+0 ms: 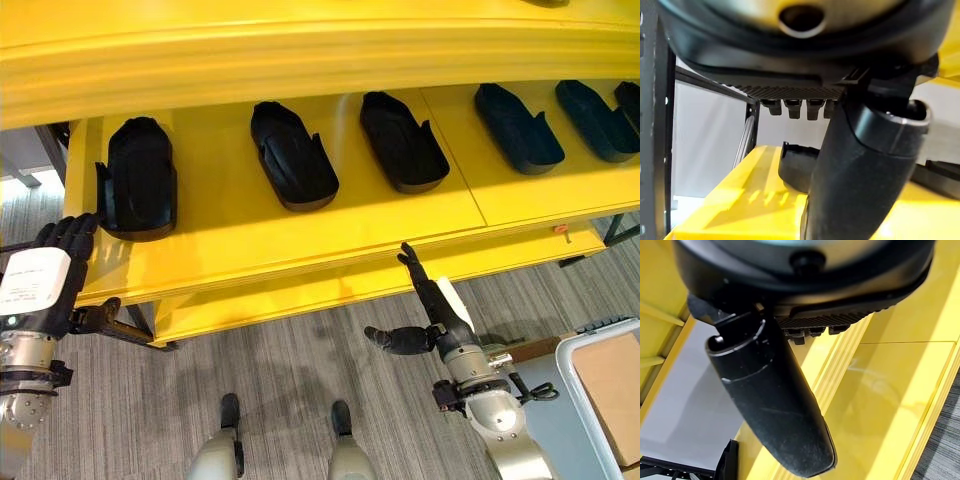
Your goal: Move parts from the plastic box to the shelf.
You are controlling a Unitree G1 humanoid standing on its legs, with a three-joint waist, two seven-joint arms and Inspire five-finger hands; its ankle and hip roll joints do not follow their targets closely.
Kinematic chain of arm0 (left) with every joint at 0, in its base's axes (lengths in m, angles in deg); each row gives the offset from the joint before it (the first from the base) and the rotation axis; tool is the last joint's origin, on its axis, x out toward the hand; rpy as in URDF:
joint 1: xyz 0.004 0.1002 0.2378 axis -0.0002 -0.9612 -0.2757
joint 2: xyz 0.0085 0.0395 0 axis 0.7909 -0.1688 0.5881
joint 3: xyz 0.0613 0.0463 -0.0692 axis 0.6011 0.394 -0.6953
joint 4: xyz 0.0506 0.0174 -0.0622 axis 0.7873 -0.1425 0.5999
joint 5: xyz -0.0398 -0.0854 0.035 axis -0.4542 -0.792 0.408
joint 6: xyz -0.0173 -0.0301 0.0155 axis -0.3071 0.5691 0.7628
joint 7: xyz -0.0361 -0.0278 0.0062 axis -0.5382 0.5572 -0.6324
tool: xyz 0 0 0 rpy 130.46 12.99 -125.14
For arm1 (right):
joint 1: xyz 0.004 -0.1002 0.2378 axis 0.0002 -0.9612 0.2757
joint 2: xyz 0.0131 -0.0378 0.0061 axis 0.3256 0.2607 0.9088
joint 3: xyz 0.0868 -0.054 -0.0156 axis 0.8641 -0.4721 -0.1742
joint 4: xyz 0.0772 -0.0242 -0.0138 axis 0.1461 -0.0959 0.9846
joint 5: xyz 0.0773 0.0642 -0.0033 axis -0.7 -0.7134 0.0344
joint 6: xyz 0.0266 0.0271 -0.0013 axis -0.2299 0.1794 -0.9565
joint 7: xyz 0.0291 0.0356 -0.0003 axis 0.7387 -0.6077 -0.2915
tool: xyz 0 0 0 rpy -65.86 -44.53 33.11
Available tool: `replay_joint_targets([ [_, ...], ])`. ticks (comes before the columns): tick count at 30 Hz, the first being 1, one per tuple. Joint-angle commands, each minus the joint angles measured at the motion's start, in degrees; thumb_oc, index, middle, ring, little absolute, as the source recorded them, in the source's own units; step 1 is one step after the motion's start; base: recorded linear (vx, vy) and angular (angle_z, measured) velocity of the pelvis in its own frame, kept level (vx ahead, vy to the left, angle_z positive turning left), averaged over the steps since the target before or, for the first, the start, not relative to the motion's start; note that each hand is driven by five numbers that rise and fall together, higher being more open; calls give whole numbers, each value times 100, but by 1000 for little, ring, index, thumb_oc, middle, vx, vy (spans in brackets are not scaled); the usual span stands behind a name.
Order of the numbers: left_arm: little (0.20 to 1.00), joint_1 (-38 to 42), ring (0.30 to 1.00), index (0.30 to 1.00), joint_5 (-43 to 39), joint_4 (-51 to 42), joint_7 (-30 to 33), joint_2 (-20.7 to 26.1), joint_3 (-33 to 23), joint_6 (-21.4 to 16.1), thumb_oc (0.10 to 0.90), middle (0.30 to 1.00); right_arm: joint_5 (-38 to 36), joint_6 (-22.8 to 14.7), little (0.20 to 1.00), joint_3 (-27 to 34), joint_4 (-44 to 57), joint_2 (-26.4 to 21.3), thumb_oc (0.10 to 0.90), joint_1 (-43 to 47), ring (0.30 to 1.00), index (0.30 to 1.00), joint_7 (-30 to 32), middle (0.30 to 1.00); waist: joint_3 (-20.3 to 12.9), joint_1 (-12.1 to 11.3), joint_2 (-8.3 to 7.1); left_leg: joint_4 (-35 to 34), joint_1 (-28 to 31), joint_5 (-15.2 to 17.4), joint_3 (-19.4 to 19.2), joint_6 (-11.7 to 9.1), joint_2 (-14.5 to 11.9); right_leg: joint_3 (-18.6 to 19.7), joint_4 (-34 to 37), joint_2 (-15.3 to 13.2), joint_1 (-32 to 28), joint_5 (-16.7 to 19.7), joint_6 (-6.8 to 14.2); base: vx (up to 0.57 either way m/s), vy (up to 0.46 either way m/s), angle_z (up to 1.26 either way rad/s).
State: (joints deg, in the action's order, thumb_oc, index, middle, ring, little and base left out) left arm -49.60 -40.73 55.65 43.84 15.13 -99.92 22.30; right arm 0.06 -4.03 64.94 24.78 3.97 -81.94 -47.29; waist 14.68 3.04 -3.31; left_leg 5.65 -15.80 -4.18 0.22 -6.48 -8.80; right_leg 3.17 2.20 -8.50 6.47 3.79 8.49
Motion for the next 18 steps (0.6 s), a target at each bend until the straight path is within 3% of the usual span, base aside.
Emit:
replay_joint_targets([
  [1, 1000, 404, 1000, 1000, 212, 89, 271, 243, -94, 61, 900, 1000, 10, -376, 1000, 225, 505, -108, 900, 372, 1000, 1000, 139, 1000, -569, 69, -191, 429, 79, 462, -30, 206, -127, -57, -722, -216, 389, -426, -89, 0, 0, 0],
  [18, 1000, 626, 1000, 1000, 294, 770, 266, 35, 368, 266, 900, 1000, 12, -402, 1000, 238, 478, -57, 900, 410, 1000, 1000, 241, 1000, -529, 71, -225, 504, -13, 483, -21, 214, -112, -32, -783, -209, 472, -446, -86, 0, 0, 0],
])
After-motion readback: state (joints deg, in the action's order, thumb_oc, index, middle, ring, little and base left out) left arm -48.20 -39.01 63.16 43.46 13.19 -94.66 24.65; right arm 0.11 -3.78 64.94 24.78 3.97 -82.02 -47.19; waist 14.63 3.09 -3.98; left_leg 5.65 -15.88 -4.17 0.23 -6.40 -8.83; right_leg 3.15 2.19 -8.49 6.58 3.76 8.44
